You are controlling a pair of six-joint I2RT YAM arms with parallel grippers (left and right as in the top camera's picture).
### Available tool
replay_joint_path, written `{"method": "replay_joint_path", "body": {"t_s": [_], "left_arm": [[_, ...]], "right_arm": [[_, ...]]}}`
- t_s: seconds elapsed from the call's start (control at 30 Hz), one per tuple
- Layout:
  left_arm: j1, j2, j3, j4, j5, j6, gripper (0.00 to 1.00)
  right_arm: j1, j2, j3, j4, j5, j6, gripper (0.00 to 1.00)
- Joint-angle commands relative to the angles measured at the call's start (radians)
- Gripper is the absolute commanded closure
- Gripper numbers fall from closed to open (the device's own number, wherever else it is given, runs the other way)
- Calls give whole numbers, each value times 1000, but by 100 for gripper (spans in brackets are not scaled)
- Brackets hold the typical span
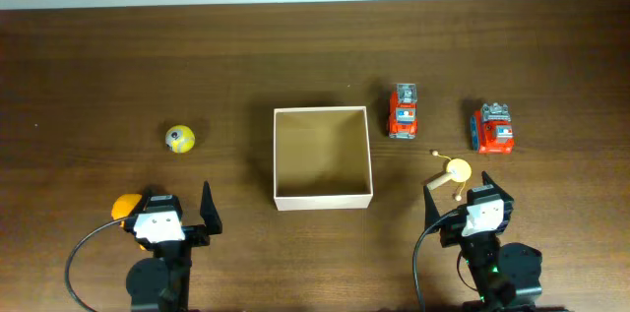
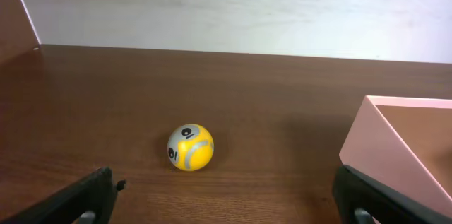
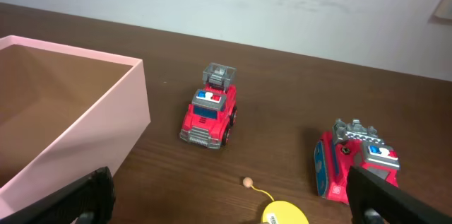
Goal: Pack container
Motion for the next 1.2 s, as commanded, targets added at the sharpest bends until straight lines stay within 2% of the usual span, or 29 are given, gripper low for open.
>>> {"method": "replay_joint_path", "body": {"t_s": [0.0,1.17], "left_arm": [[-3,-4,-8,4,11,19,1],[-3,-4,-8,4,11,19,1]], "right_arm": [[6,-9,-9,2,16,-6,1],[6,-9,-9,2,16,-6,1]]}}
